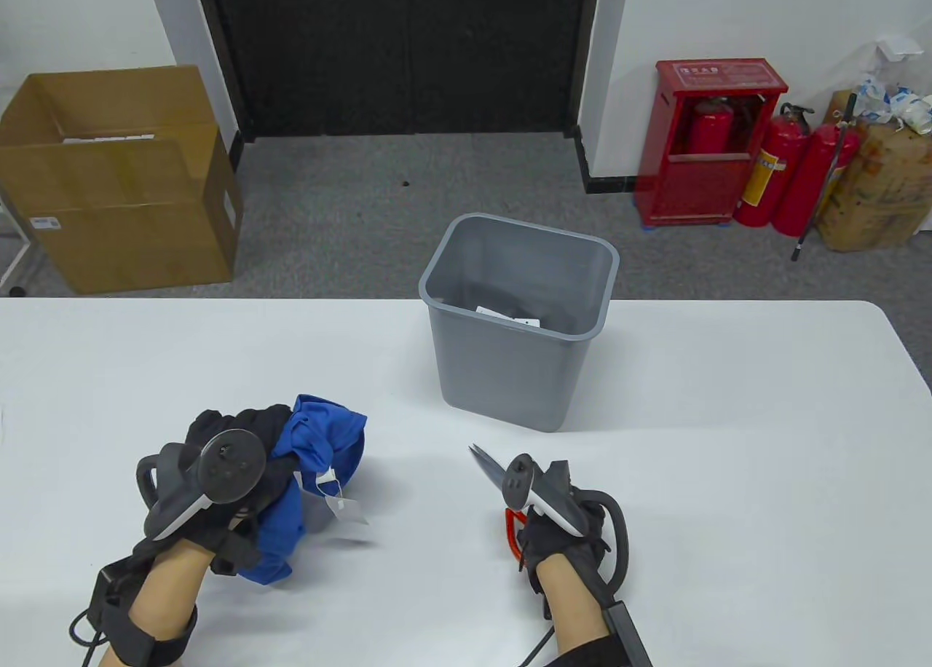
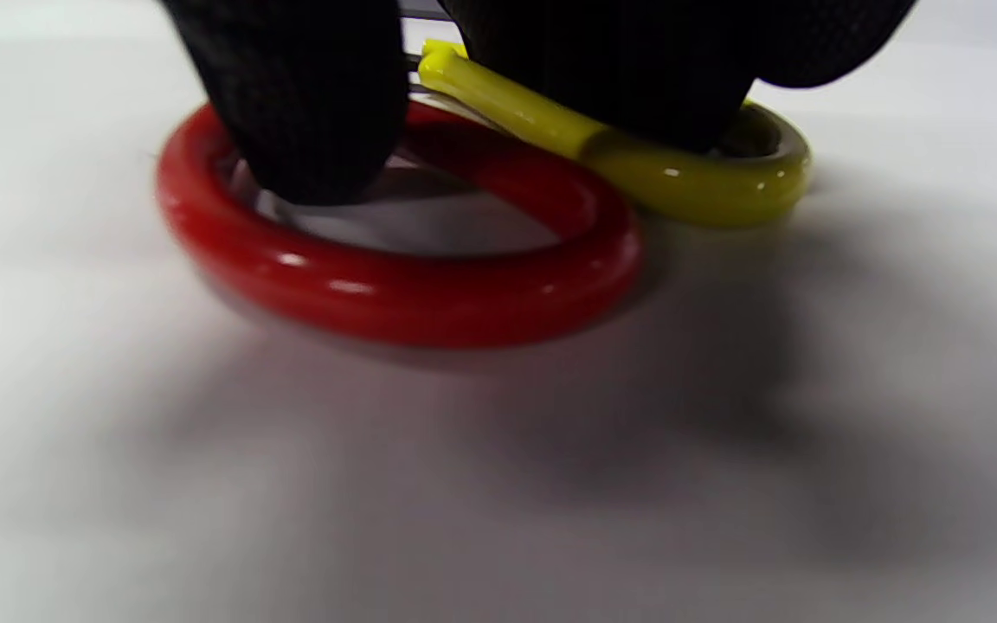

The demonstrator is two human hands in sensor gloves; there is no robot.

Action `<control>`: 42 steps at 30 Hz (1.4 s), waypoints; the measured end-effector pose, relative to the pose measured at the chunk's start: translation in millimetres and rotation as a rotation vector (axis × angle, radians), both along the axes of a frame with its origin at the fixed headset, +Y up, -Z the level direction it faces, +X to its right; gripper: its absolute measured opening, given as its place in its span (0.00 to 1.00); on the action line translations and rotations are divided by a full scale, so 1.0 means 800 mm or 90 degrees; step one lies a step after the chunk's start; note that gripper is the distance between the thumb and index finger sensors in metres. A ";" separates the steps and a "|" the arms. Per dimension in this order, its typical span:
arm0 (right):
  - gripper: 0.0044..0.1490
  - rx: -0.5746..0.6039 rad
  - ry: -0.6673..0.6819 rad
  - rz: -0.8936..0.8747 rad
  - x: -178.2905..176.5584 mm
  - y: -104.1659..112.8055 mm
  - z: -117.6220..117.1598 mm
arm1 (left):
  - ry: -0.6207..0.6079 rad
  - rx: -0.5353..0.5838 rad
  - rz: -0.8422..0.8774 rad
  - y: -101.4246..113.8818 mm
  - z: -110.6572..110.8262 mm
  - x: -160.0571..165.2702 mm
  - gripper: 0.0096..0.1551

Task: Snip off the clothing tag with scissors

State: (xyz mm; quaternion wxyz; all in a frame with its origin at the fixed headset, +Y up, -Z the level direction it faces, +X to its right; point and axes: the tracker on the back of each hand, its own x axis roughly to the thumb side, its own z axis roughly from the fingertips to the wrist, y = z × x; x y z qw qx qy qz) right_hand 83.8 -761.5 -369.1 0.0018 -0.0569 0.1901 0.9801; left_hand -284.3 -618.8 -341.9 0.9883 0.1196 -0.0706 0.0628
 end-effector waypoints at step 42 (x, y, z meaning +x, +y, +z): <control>0.45 0.489 0.345 -0.094 -0.085 0.090 0.077 | 0.032 -0.007 0.053 0.000 -0.005 -0.028 0.33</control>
